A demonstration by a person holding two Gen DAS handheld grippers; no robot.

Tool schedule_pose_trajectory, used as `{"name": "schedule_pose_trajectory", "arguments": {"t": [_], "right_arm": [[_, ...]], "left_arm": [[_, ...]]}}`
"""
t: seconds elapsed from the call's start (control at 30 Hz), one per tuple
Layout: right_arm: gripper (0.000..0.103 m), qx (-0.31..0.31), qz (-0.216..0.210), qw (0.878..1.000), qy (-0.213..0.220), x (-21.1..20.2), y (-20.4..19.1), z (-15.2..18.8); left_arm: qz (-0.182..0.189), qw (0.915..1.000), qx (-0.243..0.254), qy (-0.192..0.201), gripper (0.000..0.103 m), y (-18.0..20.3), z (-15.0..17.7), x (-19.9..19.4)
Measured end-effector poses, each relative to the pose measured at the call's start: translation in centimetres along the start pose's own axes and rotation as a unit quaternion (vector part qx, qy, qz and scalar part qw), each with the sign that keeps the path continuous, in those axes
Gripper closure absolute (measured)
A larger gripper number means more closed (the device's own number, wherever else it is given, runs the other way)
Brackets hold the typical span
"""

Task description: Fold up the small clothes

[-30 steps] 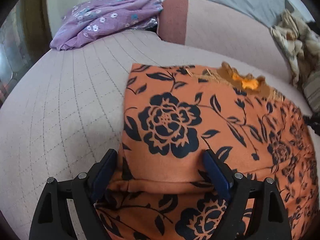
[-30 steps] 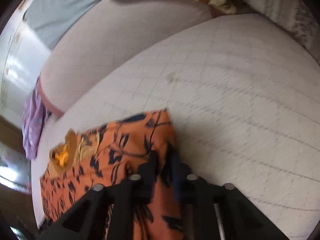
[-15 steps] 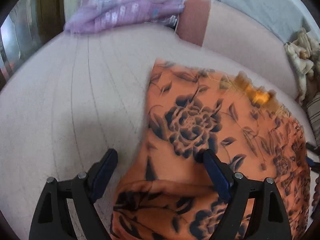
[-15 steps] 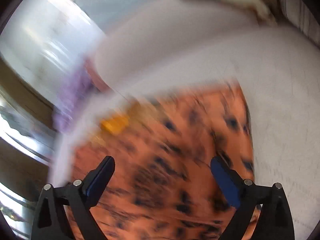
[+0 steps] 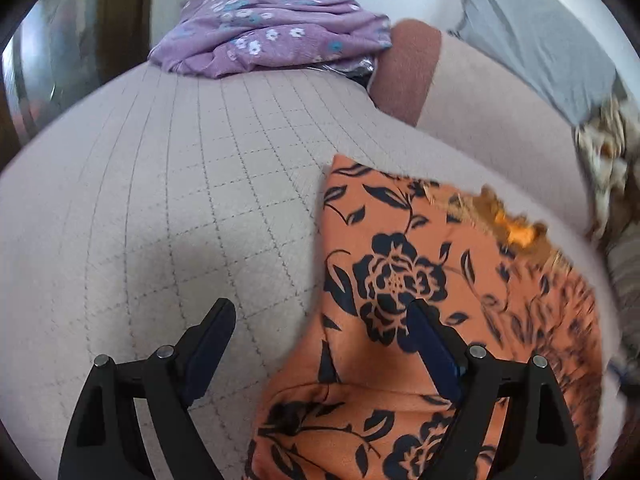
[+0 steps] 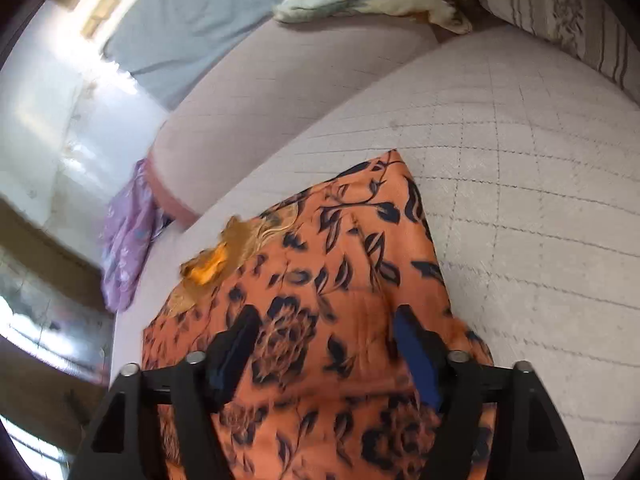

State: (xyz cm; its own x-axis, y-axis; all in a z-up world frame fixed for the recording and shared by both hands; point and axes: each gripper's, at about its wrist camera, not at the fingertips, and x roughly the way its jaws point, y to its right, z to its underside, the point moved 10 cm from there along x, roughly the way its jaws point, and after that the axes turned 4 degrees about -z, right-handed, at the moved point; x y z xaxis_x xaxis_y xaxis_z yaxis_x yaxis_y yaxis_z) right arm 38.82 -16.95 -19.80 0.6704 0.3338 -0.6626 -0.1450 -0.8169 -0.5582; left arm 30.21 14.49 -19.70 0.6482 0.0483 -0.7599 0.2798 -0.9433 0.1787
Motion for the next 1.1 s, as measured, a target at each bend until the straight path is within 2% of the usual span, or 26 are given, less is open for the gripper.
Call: {"name": "schedule_pose_trajectory", "arguments": {"t": [0.07,0.13,0.23,0.3,0.37,0.4,0.43,0.53,0.57,0.77,0.87,0.97,1.03,1.1], "right_arm": [[0.028,-0.014,0.028,0.999,-0.016,-1.4,0.4,2.1],[0.028,-0.026,0.023,0.999,-0.022,-3.6,0.6,4.0],[0.028,-0.037,0.036,0.997,-0.055,-6.0,2.5,6.8],[0.028,-0.032,0.040,0.995,-0.083,-8.1,4.9,9.2],[0.028,-0.022,0.032,0.993,-0.108,-11.2,8.2,11.5],[0.028,-0.021,0.023,0.993,-0.117,-11.8,8.4,12.9],[0.028,-0.023,0.018,0.992,-0.123,-15.7,10.9,13.0],[0.028,-0.019,0.005,0.989,-0.148,-16.8,12.9,15.1],[0.028,-0.017,-0.008,0.988,-0.154,-18.5,13.9,15.7],[0.028,-0.031,-0.034,0.979,-0.197,-19.4,13.3,19.4],[0.028,-0.054,-0.031,0.975,-0.212,-20.2,13.2,20.8],[0.030,-0.050,-0.028,0.977,-0.206,-20.1,13.3,21.3],[0.034,-0.044,-0.026,0.978,-0.203,-20.1,13.5,21.2],[0.047,-0.050,-0.018,0.978,-0.203,-20.2,13.6,21.3]], "left_arm": [[-0.004,0.9999,-0.001,0.013,0.015,-0.5,0.3,-0.4],[0.000,1.0000,-0.003,0.009,0.015,-1.4,1.1,-1.4],[0.031,0.9992,-0.025,0.008,0.015,-1.8,2.1,-3.1],[0.050,0.9986,-0.016,-0.006,0.015,-1.9,3.6,-5.0],[0.070,0.9974,-0.012,-0.012,0.015,-2.1,5.7,-7.9],[0.079,0.9968,-0.008,-0.014,0.015,-2.2,6.6,-9.1],[0.084,0.9963,0.001,-0.019,0.015,-2.3,7.9,-10.4],[0.087,0.9954,0.020,-0.035,0.015,-3.1,11.5,-13.5],[0.086,0.9951,0.022,-0.044,0.015,-3.5,12.7,-14.1],[0.081,0.9891,-0.027,-0.120,0.015,-6.2,19.8,-15.8],[0.069,0.9874,-0.024,-0.140,0.015,-6.9,22.2,-16.0],[0.064,0.9873,0.006,-0.145,0.015,-6.6,23.4,-16.2],[0.054,0.9870,0.011,-0.151,0.015,-6.7,23.7,-16.0],[0.040,0.9866,0.008,-0.158,0.019,-7.2,24.0,-15.6]]}}
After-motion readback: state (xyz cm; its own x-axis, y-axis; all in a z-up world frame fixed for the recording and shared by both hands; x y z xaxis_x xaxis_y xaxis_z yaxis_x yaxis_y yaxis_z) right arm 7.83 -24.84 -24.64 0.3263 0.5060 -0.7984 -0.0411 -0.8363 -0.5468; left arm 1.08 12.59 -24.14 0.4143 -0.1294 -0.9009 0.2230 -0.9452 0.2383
